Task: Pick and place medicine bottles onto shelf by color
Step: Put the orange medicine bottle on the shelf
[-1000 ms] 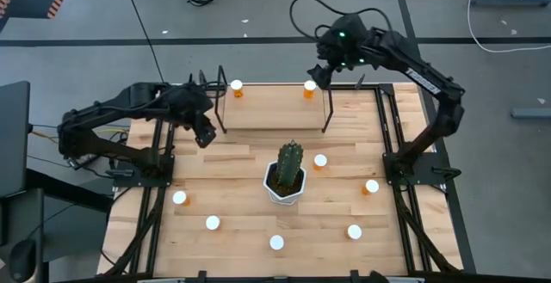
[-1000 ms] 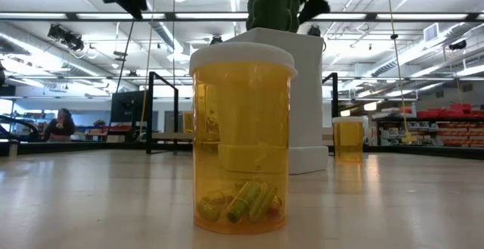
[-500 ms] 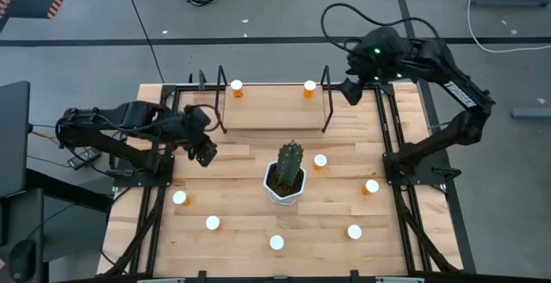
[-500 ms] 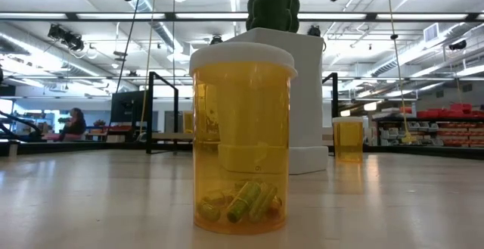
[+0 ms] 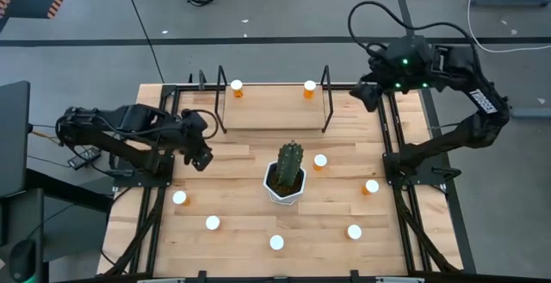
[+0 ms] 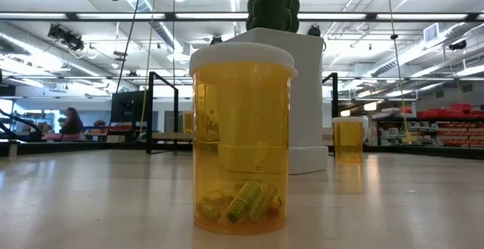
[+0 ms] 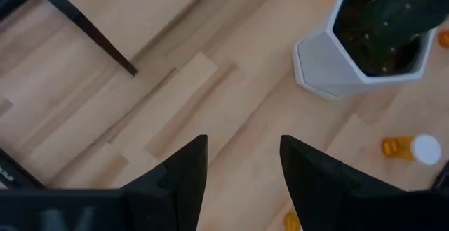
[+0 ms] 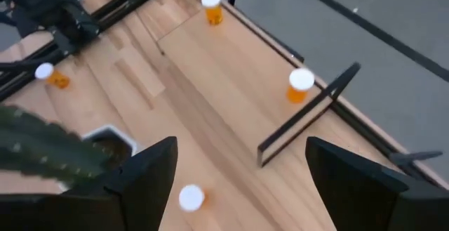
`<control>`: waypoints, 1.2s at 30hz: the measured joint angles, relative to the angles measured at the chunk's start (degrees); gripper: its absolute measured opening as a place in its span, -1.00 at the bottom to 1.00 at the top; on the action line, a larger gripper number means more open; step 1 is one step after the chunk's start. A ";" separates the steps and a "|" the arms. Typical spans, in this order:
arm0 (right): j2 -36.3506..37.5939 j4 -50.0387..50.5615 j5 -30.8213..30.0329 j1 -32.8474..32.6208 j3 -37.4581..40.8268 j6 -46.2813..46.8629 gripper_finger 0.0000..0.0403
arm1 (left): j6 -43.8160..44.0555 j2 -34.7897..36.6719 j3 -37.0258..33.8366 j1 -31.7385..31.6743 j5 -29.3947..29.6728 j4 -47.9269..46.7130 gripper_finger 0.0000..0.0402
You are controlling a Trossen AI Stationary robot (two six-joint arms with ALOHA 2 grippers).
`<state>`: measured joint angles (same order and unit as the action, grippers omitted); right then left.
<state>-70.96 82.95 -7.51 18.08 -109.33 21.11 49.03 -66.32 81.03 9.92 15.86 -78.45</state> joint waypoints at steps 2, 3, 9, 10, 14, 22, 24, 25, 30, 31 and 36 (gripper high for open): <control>0.57 1.03 -0.22 -0.79 0.00 0.02 0.60 | -0.80 -0.20 0.00 -0.07 -2.69 -1.14 -0.08; 0.75 1.30 -0.52 -1.05 0.01 -0.26 0.60 | -1.65 -0.66 0.01 0.34 -3.77 -2.21 -0.08; 1.10 1.35 -2.88 -1.06 0.01 -0.47 0.60 | -10.71 -4.00 0.00 3.95 -5.79 -11.85 -0.04; 1.03 1.35 -3.32 -0.98 0.01 -0.88 0.60 | -12.13 -4.72 0.00 4.29 -6.70 -11.47 -0.01; 0.83 1.32 -4.35 -0.98 0.01 -1.80 0.60 | -14.74 -5.93 0.04 4.85 -11.07 -11.75 0.19; 0.83 1.37 -4.92 -1.02 0.01 -0.99 0.60 | -1.80 -7.24 -0.02 5.34 -11.07 -11.32 0.64; 0.85 1.45 -4.91 -1.02 0.01 -0.85 0.60 | 3.24 -7.97 0.00 5.50 -11.39 -11.88 0.68; 0.83 1.45 -4.87 -1.02 0.01 -0.89 0.60 | 4.00 -8.49 -0.02 6.01 -11.88 -11.53 0.69; 0.83 1.45 -4.88 -1.02 0.01 -3.97 0.60 | -4.90 -12.39 -0.02 10.82 -12.42 -11.56 0.67; 0.83 1.44 -4.90 -1.02 0.01 -4.39 0.60 | -7.46 -13.39 -0.02 11.95 -12.03 -11.50 0.66; 0.83 1.43 -4.63 -1.02 0.01 -3.28 0.60 | -18.45 -17.42 -1.27 14.98 -9.89 -11.14 0.60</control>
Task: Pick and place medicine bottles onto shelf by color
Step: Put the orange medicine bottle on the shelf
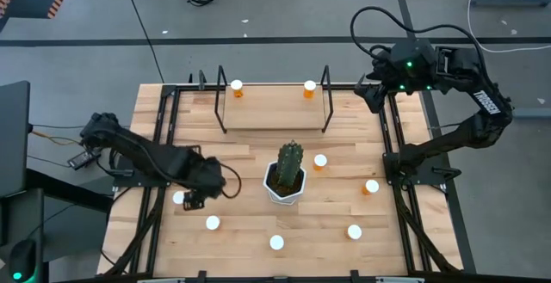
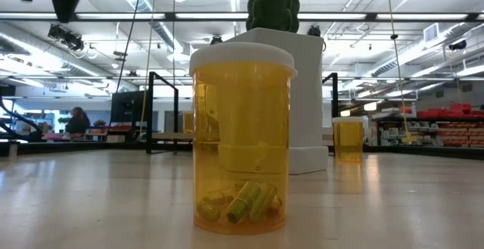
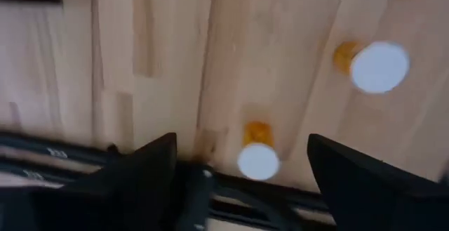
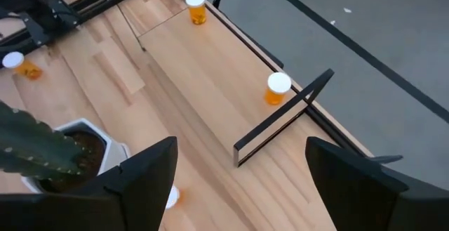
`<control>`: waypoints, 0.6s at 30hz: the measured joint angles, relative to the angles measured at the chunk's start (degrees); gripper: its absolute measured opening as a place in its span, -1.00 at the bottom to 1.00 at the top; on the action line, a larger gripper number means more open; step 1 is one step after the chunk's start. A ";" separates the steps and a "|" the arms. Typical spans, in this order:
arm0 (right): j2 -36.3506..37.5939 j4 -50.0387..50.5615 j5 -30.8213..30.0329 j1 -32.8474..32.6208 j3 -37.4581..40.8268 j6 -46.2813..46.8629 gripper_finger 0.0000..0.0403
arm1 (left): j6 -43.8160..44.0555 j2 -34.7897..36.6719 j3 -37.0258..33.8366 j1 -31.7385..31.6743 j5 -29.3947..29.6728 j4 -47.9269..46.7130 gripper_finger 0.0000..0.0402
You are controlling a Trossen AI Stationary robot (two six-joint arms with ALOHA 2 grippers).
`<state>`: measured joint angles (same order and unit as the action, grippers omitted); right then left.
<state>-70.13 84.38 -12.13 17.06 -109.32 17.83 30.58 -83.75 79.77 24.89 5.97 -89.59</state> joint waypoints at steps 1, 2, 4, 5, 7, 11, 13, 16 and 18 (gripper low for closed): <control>0.00 0.01 0.23 0.00 0.00 0.23 0.60 | -0.93 -0.21 -1.49 0.17 -0.10 -0.03 0.58; 0.00 0.02 0.47 0.00 0.00 0.38 0.60 | -1.21 -0.26 -3.29 0.11 -0.96 -0.48 0.56; 0.00 0.02 0.59 0.00 0.00 0.47 0.60 | -1.24 -0.13 -7.29 -0.36 -4.08 -0.49 0.53; 0.00 0.02 0.61 0.00 0.00 0.43 0.60 | -1.24 0.08 -9.27 -0.52 -5.82 -0.35 0.51; 0.00 0.04 0.61 0.00 0.00 0.41 0.60 | -1.25 0.96 -12.32 -0.45 -7.84 0.04 0.48; 0.00 0.04 0.61 0.00 0.00 0.00 0.60 | -2.10 4.20 -17.29 1.47 -8.15 5.57 0.45; 0.00 0.04 0.61 0.00 0.00 -0.01 0.60 | -2.49 6.72 -20.55 3.01 -8.17 8.63 0.43; 0.00 0.04 0.61 0.00 0.00 -0.01 0.60 | -2.23 9.37 -25.15 4.84 -8.33 9.57 0.42; 0.00 0.03 0.48 0.00 0.00 -0.01 0.60 | -1.60 11.24 -27.57 5.67 -8.35 9.60 0.41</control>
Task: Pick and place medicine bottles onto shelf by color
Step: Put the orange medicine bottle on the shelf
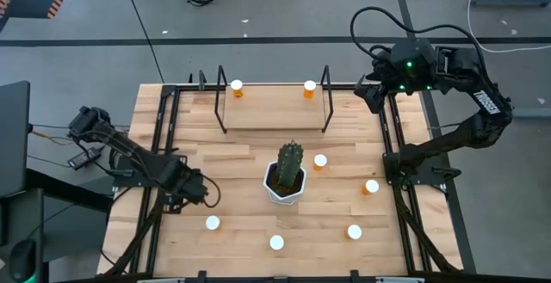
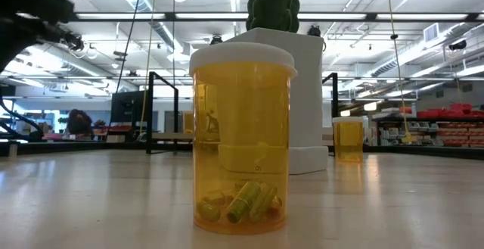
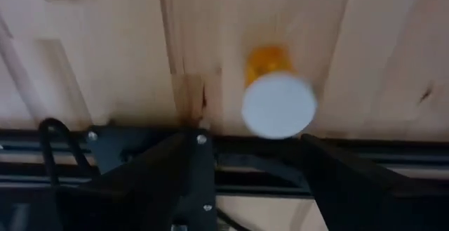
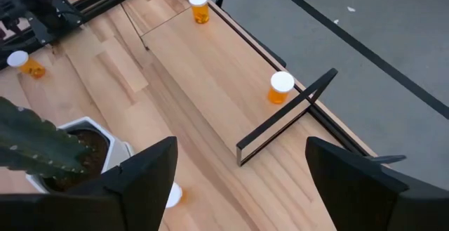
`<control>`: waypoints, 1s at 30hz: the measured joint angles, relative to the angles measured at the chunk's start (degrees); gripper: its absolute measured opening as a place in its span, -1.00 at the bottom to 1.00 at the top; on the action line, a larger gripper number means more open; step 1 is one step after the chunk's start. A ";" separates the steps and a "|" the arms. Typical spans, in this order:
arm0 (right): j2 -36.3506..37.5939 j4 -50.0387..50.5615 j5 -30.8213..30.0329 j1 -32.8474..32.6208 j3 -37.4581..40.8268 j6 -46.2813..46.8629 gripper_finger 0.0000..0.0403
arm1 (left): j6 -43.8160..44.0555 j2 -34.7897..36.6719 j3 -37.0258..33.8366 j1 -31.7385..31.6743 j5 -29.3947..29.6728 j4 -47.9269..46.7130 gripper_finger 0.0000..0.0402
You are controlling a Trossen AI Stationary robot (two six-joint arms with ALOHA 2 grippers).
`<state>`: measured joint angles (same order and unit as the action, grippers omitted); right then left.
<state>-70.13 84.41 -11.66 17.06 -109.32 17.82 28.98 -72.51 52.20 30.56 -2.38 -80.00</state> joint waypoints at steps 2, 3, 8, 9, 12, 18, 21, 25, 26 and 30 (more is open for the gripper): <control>0.00 -0.01 -0.18 0.00 0.00 -0.01 0.60 | 0.59 1.68 -2.30 0.96 0.09 0.54 0.41; 0.00 -0.01 -0.23 0.00 0.00 -0.01 0.60 | 0.79 2.65 -3.43 1.54 0.09 1.24 0.41; 0.00 0.01 -0.29 0.00 0.00 0.04 0.60 | 2.04 5.58 -6.42 4.51 -2.47 7.49 0.42; 0.00 0.01 -0.29 0.00 0.00 0.23 0.60 | 2.23 5.90 -6.59 5.19 -2.60 8.97 0.43; 0.00 -0.01 -0.31 0.04 0.00 0.50 0.60 | 2.06 5.92 -7.14 7.25 -2.81 12.39 0.48; 0.00 -0.01 -0.75 0.04 0.00 1.41 0.60 | 1.94 5.90 -9.37 10.59 -2.83 14.55 0.62; 0.00 -0.01 -0.75 0.04 0.00 1.49 0.60 | 1.95 5.92 -9.52 10.85 -2.02 13.93 0.70; 0.00 -0.01 -0.75 0.04 0.00 1.66 0.60 | 1.94 5.90 -9.52 10.76 0.53 14.01 0.76; 0.00 -0.01 -0.75 0.04 0.00 1.68 0.60 | 1.95 5.90 -9.52 10.76 0.66 13.98 0.76; 0.00 -0.01 -0.75 0.04 0.00 1.68 0.60 | 2.22 5.90 -9.52 10.76 0.77 14.09 0.77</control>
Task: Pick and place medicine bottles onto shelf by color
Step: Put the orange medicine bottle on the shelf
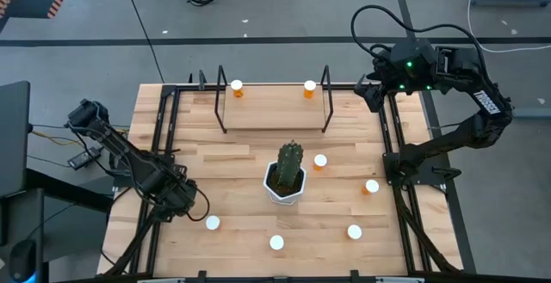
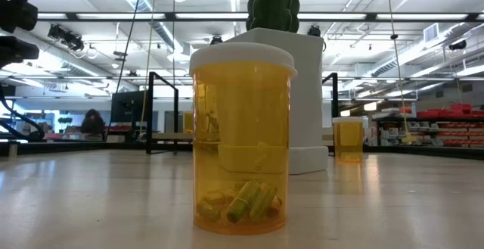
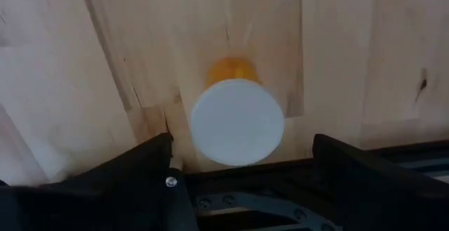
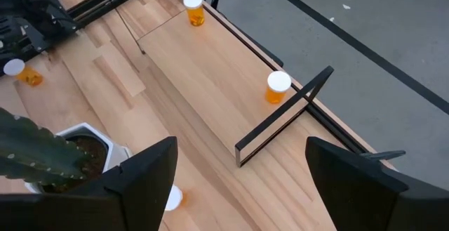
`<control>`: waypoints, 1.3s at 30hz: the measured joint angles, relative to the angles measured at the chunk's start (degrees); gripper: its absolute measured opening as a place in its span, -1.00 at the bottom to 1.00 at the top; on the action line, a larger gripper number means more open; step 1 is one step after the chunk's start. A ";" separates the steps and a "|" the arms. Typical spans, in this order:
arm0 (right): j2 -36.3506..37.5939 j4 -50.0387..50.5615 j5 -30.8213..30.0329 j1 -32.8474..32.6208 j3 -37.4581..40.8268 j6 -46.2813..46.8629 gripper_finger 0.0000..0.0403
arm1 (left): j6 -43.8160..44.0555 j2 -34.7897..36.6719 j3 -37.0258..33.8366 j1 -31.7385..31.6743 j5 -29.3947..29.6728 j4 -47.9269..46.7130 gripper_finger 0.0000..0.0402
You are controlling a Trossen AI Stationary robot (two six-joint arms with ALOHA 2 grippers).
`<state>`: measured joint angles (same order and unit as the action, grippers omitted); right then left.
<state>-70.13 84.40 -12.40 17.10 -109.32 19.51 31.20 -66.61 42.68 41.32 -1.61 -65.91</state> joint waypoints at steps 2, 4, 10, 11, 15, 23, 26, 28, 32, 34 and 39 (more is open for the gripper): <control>0.00 0.00 0.00 0.00 0.00 0.00 0.60 | 0.01 -0.07 0.00 0.00 1.10 0.47 0.77; 0.00 0.00 0.00 0.00 0.00 0.00 0.60 | 0.02 -0.11 0.00 0.00 2.91 1.16 0.77; -0.02 0.00 0.00 0.00 0.00 0.00 0.60 | 3.73 -0.11 -4.59 0.05 -3.70 3.92 0.71; 0.00 -0.02 0.00 0.00 0.00 0.00 0.60 | 4.72 -0.13 -5.06 0.07 -4.21 4.20 0.69; -0.02 -0.02 0.00 0.00 0.00 0.32 0.60 | 6.68 -0.13 -5.42 -0.39 -3.21 4.84 0.62; -0.02 -0.01 -0.02 0.00 0.00 0.89 0.60 | 7.45 -0.13 -5.42 -0.39 -0.78 8.80 0.56; -0.02 -0.02 0.00 0.00 0.00 1.11 0.60 | 8.64 -0.13 -5.42 -0.39 -0.44 9.88 0.56; -0.02 -0.02 0.00 0.00 0.00 1.11 0.60 | 9.06 -0.13 -5.42 -0.39 -0.32 9.79 0.56; -0.02 0.00 0.00 0.00 0.00 0.95 0.60 | 9.11 -0.11 -5.97 -0.38 -0.33 9.90 0.56; -0.02 0.00 -0.02 0.00 0.00 1.02 0.60 | 9.35 -0.11 -6.78 -0.37 -0.94 9.77 0.56; -0.02 0.00 0.00 0.00 0.00 1.44 0.60 | 10.57 -0.11 -7.21 -0.45 -2.07 9.89 0.46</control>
<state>-70.15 84.40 -12.40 17.10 -109.32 20.95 41.77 -66.72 35.46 40.87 -3.68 -56.02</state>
